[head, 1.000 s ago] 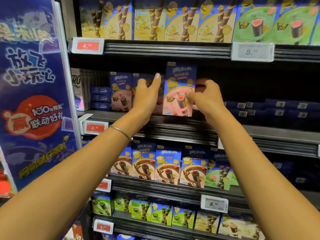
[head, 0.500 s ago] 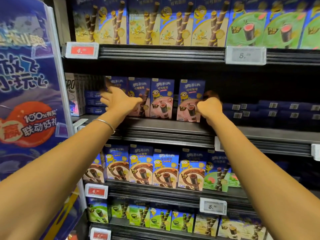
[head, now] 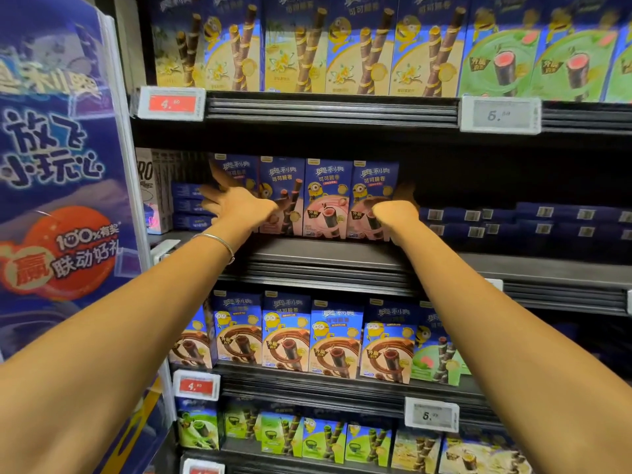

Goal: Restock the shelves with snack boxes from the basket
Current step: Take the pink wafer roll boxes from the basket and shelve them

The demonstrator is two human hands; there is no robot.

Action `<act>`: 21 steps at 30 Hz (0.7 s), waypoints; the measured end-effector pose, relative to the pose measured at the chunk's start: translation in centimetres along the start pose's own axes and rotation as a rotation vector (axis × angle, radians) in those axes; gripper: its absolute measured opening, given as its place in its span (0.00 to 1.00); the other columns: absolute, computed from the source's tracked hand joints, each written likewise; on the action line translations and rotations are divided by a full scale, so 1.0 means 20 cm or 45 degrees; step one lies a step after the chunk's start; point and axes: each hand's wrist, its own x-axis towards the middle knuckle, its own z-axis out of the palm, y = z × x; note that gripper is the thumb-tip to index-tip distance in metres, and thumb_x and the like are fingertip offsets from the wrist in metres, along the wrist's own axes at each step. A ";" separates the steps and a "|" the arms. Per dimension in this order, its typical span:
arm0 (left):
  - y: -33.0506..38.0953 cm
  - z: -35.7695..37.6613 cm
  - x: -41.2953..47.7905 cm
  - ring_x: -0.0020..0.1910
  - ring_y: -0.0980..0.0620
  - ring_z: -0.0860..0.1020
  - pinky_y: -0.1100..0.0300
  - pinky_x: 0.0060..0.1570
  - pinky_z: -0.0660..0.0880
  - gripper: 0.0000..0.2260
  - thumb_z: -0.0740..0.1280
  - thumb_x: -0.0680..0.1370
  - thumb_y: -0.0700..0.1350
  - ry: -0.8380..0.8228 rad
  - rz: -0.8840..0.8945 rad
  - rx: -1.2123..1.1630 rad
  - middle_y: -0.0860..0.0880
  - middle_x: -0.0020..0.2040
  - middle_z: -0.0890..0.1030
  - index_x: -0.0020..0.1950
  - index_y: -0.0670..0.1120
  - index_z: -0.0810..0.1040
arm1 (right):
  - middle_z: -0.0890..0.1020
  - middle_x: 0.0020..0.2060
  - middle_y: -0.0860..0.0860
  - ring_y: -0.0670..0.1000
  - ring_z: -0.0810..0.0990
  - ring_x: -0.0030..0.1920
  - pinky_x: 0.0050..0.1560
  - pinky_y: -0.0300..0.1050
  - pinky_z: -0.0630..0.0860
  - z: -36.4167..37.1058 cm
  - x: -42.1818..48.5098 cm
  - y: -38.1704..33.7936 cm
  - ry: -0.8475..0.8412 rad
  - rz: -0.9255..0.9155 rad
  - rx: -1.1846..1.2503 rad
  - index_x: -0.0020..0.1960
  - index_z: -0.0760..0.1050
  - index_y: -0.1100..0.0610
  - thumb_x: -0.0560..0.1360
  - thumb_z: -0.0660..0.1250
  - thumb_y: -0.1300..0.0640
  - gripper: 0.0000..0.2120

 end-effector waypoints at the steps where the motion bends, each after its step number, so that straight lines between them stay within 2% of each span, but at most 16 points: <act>1: -0.01 0.00 0.02 0.83 0.28 0.47 0.36 0.80 0.52 0.46 0.75 0.76 0.57 -0.020 0.033 -0.013 0.33 0.84 0.53 0.84 0.39 0.56 | 0.72 0.72 0.62 0.59 0.76 0.65 0.66 0.50 0.75 0.02 0.02 -0.01 0.015 0.012 -0.120 0.74 0.65 0.62 0.82 0.63 0.54 0.23; 3: -0.02 0.02 0.04 0.82 0.28 0.49 0.35 0.80 0.54 0.40 0.75 0.77 0.57 -0.052 0.073 -0.035 0.32 0.83 0.55 0.80 0.39 0.63 | 0.60 0.79 0.61 0.61 0.63 0.77 0.75 0.53 0.64 0.05 0.06 -0.03 0.074 0.006 -0.198 0.80 0.52 0.62 0.82 0.64 0.50 0.34; 5: -0.03 0.03 0.07 0.81 0.28 0.55 0.35 0.79 0.60 0.38 0.75 0.76 0.58 -0.070 0.094 -0.024 0.32 0.81 0.60 0.78 0.38 0.67 | 0.49 0.81 0.61 0.62 0.53 0.80 0.78 0.54 0.56 0.08 0.04 -0.07 0.092 0.020 -0.240 0.81 0.41 0.62 0.80 0.66 0.44 0.45; 7: -0.03 0.05 0.08 0.78 0.30 0.63 0.36 0.75 0.67 0.37 0.76 0.74 0.58 -0.095 0.096 -0.063 0.33 0.78 0.67 0.75 0.39 0.71 | 0.44 0.81 0.61 0.62 0.47 0.81 0.79 0.57 0.52 0.10 0.05 -0.07 0.114 0.072 -0.202 0.81 0.37 0.62 0.76 0.70 0.40 0.54; 8: -0.03 0.06 0.09 0.75 0.31 0.66 0.37 0.73 0.70 0.34 0.75 0.74 0.57 -0.091 0.103 -0.086 0.34 0.75 0.70 0.73 0.39 0.73 | 0.44 0.81 0.60 0.62 0.47 0.81 0.79 0.57 0.52 0.11 0.05 -0.08 0.126 0.092 -0.172 0.81 0.37 0.62 0.75 0.71 0.40 0.55; 11: -0.02 0.07 0.09 0.70 0.33 0.73 0.40 0.69 0.75 0.27 0.74 0.75 0.55 -0.106 0.131 -0.120 0.36 0.70 0.75 0.67 0.39 0.77 | 0.49 0.81 0.60 0.62 0.50 0.81 0.79 0.57 0.54 0.13 0.06 -0.07 0.118 0.040 -0.119 0.81 0.41 0.62 0.76 0.71 0.42 0.51; 12: -0.03 0.07 0.09 0.69 0.34 0.74 0.40 0.68 0.76 0.25 0.73 0.75 0.54 -0.106 0.135 -0.127 0.36 0.69 0.76 0.66 0.40 0.77 | 0.51 0.81 0.60 0.62 0.51 0.80 0.79 0.58 0.55 0.13 0.07 -0.06 0.155 0.042 -0.051 0.81 0.42 0.61 0.74 0.74 0.42 0.53; 14: -0.03 0.08 0.09 0.70 0.33 0.73 0.40 0.69 0.75 0.30 0.72 0.74 0.56 -0.101 0.122 -0.117 0.36 0.71 0.75 0.69 0.40 0.76 | 0.53 0.80 0.59 0.61 0.52 0.80 0.78 0.60 0.56 0.13 0.08 -0.06 0.236 0.099 0.075 0.81 0.42 0.61 0.69 0.78 0.41 0.59; 17: -0.03 0.07 0.11 0.73 0.33 0.70 0.39 0.71 0.73 0.38 0.71 0.70 0.59 -0.069 0.066 -0.097 0.36 0.75 0.71 0.75 0.40 0.72 | 0.54 0.80 0.59 0.61 0.53 0.80 0.77 0.60 0.58 0.13 0.08 -0.06 0.252 0.115 0.128 0.81 0.43 0.61 0.67 0.80 0.43 0.60; 19: -0.04 0.07 0.13 0.74 0.34 0.70 0.39 0.72 0.72 0.36 0.72 0.74 0.57 -0.064 0.058 -0.088 0.37 0.75 0.71 0.76 0.40 0.71 | 0.55 0.80 0.60 0.61 0.54 0.80 0.77 0.60 0.58 0.13 0.08 -0.05 0.242 0.093 0.124 0.81 0.43 0.61 0.68 0.79 0.43 0.59; 21: -0.04 0.08 0.14 0.74 0.34 0.69 0.40 0.73 0.71 0.30 0.71 0.77 0.55 -0.051 0.058 -0.041 0.36 0.75 0.71 0.74 0.39 0.73 | 0.55 0.80 0.60 0.60 0.55 0.80 0.77 0.58 0.59 0.13 0.08 -0.05 0.225 0.067 0.087 0.80 0.43 0.62 0.70 0.78 0.43 0.57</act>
